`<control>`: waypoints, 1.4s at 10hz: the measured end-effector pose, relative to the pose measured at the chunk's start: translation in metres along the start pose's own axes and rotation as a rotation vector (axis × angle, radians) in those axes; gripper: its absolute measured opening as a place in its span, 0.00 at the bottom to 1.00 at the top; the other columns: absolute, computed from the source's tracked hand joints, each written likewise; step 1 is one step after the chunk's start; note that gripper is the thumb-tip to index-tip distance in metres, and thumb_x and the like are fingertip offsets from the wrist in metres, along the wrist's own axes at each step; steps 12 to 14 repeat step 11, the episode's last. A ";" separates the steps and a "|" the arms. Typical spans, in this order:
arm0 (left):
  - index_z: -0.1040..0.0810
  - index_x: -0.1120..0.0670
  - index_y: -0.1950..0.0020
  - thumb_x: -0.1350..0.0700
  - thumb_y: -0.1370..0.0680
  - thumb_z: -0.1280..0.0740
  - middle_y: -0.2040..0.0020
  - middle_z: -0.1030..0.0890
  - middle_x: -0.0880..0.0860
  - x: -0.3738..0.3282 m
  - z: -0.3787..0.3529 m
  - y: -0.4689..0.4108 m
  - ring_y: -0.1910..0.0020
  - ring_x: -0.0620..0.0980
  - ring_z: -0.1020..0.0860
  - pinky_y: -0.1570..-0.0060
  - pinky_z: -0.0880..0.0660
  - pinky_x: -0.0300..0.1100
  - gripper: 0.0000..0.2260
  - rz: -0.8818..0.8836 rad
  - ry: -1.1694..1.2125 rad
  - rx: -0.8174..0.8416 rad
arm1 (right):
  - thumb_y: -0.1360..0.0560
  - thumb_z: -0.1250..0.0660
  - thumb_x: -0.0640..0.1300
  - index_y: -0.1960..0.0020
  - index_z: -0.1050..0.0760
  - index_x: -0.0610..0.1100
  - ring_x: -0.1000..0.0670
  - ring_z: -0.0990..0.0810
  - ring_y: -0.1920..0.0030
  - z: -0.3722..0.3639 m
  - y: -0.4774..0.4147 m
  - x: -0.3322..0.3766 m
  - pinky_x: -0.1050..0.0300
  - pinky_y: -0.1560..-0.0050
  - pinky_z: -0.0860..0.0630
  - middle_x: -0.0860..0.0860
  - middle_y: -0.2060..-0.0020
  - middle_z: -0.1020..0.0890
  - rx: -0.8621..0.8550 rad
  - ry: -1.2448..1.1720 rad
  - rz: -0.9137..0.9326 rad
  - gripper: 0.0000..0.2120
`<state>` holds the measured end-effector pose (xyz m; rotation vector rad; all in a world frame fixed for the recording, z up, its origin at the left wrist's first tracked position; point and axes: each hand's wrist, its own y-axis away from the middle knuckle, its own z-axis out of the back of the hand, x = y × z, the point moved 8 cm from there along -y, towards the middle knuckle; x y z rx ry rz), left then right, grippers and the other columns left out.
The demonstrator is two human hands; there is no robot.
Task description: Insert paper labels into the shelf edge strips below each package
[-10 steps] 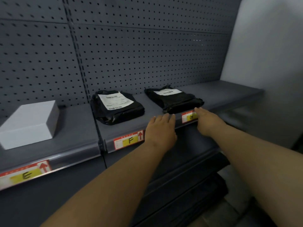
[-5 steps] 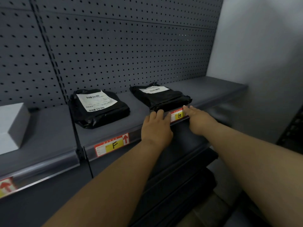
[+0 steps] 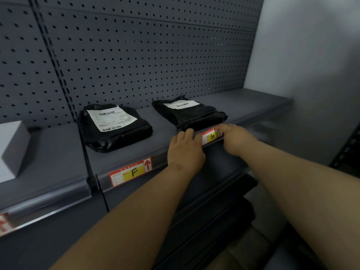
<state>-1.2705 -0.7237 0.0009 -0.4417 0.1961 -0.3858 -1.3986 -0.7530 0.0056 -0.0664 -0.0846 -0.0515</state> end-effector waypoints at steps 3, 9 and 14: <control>0.33 0.54 0.34 0.51 0.24 0.38 0.31 0.35 0.56 -0.001 -0.002 0.001 0.35 0.56 0.36 0.35 0.39 0.49 0.19 -0.005 -0.015 0.021 | 0.27 0.39 0.34 0.30 0.38 0.45 0.39 0.28 0.37 -0.006 0.003 -0.002 0.45 0.36 0.28 0.40 0.36 0.29 0.058 0.036 -0.050 0.27; 0.38 0.51 0.29 0.51 0.23 0.40 0.28 0.39 0.57 -0.001 -0.006 0.001 0.31 0.57 0.41 0.28 0.50 0.51 0.23 0.031 -0.048 0.078 | 0.26 0.39 0.34 0.25 0.50 0.50 0.41 0.40 0.28 -0.011 0.005 0.001 0.46 0.27 0.39 0.43 0.25 0.42 0.111 -0.038 -0.027 0.35; 0.51 0.47 0.25 0.47 0.22 0.42 0.23 0.54 0.56 -0.002 -0.002 0.011 0.25 0.56 0.57 0.28 0.63 0.53 0.28 0.039 -0.066 0.178 | 0.26 0.39 0.32 0.24 0.53 0.50 0.45 0.48 0.24 0.010 0.022 0.018 0.50 0.25 0.46 0.44 0.24 0.48 -0.001 -0.254 0.061 0.37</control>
